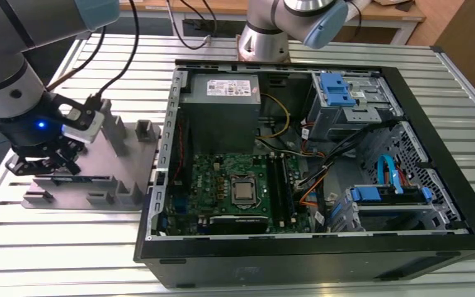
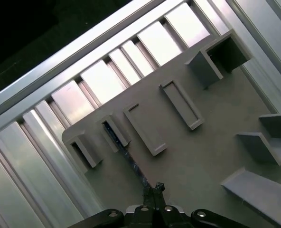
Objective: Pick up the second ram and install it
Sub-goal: 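Pick up the second ram and move it above second insertion slot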
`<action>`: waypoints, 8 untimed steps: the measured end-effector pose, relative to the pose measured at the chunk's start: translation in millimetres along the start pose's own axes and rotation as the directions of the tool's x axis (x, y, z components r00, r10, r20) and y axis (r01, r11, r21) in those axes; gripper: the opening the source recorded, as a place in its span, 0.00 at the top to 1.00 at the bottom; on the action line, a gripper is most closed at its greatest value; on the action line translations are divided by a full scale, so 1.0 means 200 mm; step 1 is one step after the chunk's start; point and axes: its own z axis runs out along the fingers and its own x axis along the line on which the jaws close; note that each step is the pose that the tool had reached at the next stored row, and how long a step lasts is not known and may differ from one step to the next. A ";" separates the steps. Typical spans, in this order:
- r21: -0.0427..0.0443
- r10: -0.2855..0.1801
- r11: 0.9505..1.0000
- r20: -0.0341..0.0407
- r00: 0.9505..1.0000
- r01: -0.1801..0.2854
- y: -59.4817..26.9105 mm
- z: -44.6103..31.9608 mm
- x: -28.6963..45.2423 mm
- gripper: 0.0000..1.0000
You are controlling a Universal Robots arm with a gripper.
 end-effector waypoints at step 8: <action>-0.002 -0.067 0.998 -0.003 0.998 0.067 0.000 0.000 0.000 0.89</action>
